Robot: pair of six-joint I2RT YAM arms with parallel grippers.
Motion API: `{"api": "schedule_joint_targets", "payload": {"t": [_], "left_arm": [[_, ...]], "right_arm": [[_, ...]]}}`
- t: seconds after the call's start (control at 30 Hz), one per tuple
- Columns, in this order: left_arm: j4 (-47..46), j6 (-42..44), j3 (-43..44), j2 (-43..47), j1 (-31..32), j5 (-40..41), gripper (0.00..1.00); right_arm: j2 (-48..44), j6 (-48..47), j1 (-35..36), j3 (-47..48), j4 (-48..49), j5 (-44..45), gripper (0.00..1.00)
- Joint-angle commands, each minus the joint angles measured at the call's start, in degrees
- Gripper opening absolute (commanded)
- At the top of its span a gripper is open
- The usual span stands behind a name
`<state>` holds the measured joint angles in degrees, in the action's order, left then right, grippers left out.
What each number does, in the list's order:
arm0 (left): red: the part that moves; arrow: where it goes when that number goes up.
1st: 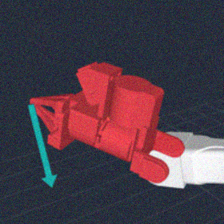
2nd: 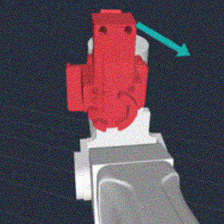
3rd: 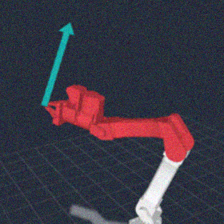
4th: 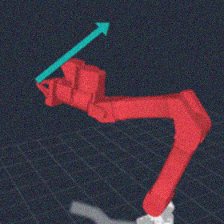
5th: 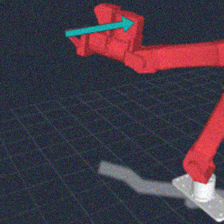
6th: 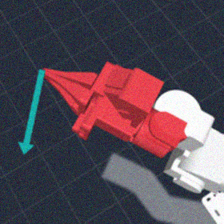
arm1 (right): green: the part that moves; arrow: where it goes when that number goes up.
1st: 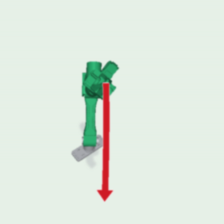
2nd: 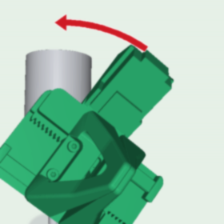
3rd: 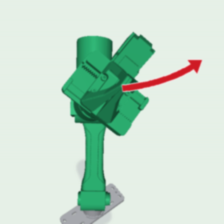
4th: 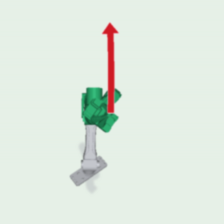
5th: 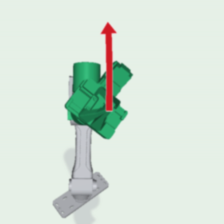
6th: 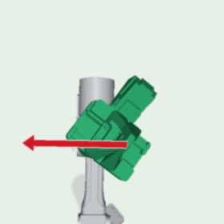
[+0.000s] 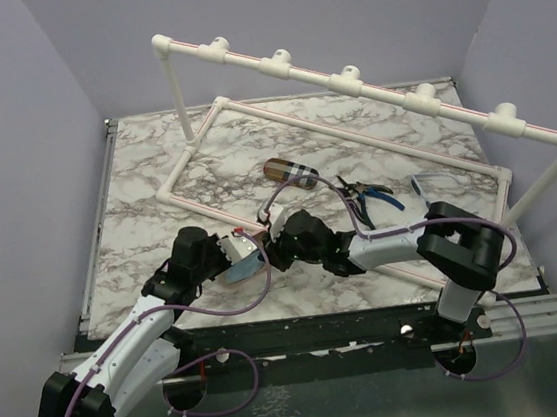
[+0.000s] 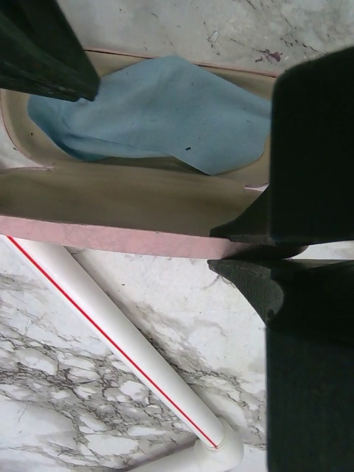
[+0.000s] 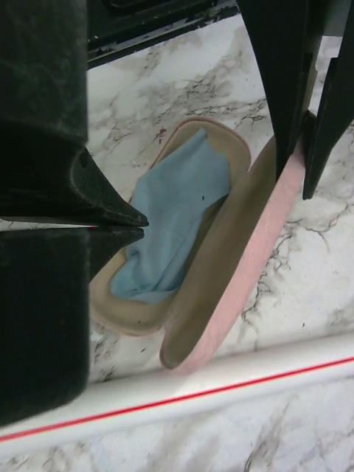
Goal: Organize the sunglasses
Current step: Adjust the glasses cleaning cloth in the sunglasses case, then place the sunglasses case at the center of the board.
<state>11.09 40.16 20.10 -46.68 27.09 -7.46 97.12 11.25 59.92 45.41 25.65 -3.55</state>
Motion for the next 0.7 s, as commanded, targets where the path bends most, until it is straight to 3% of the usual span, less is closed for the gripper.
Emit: {"api": "schedule_joint_targets", "payload": {"t": [0.0, 0.23, 0.67], "left_arm": [[-2.0, 0.3, -0.7, 0.9, 0.1, 0.3, 0.0], [-2.0, 0.5, -0.7, 1.2, 0.2, 0.6, 0.0], [-2.5, 4.7, -1.2, 1.1, 0.2, 0.2, 0.0]], "right_arm": [[5.2, 1.7, 0.1, 1.5, 7.8, -6.3, 0.05], [10.0, 5.2, -2.0, 0.7, 4.7, -3.6, 0.01], [5.4, 2.4, -2.5, 1.4, -1.9, -0.7, 0.06]]}}
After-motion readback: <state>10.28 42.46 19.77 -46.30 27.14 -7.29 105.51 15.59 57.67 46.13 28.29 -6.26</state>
